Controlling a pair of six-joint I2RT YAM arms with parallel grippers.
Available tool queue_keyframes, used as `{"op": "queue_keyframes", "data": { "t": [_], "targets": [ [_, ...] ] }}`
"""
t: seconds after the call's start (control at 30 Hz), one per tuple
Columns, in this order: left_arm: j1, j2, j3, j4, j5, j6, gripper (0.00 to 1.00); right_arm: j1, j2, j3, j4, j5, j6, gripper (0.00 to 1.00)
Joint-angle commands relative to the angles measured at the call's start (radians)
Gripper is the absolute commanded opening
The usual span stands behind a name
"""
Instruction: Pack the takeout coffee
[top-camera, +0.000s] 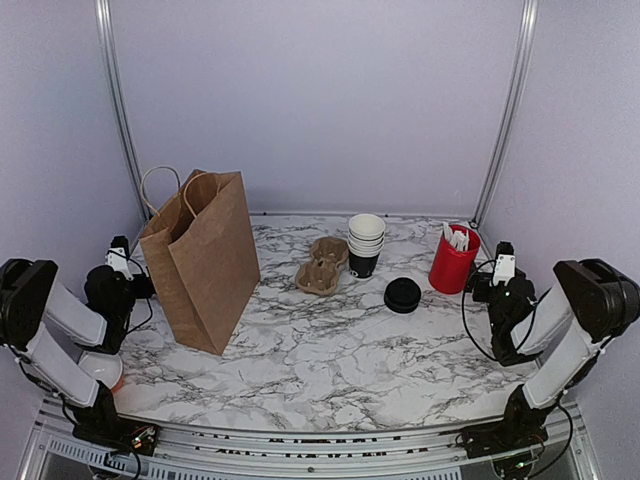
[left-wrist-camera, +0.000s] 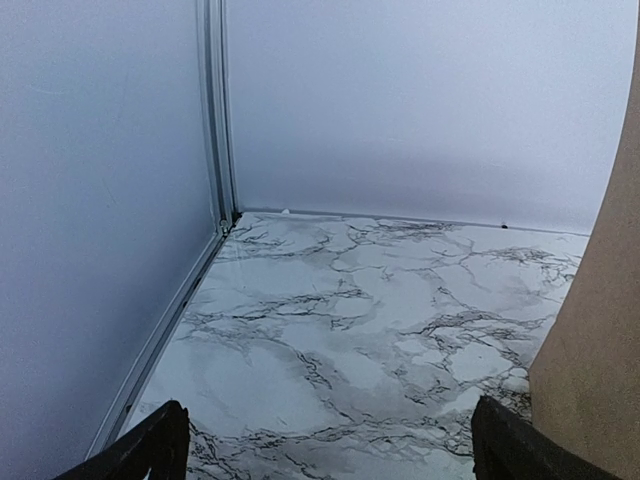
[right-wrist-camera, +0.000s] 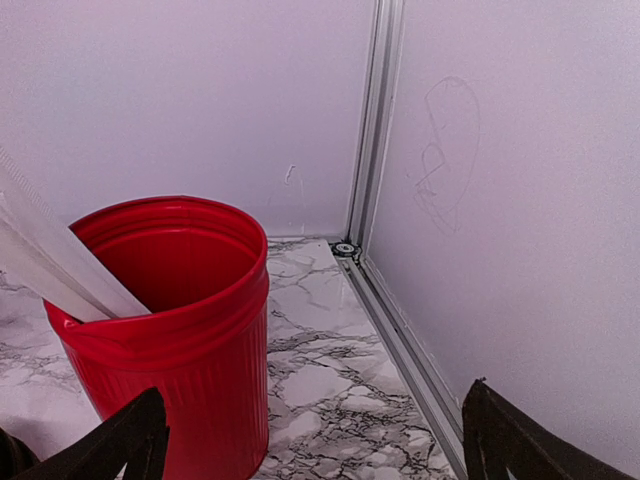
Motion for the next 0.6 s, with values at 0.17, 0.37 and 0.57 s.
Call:
{"op": "queue_keyframes", "data": {
  "t": [0.17, 0.37, 0.57],
  "targets": [
    [0.007, 0.005, 0.022, -0.023, -0.007, -0.009, 0.99, 0.001, 0.000, 0.013, 0.003, -0.005, -0.006, 1.00],
    [0.002, -0.084, 0.066, -0.167, -0.045, -0.019, 0.99, -0.001, 0.000, 0.015, 0.000, 0.000, -0.004, 1.00],
    [-0.004, -0.226, 0.188, -0.588, -0.095, -0.167, 0.99, 0.000, 0.000, 0.013, 0.004, 0.000, -0.006, 1.00]
  ]
}}
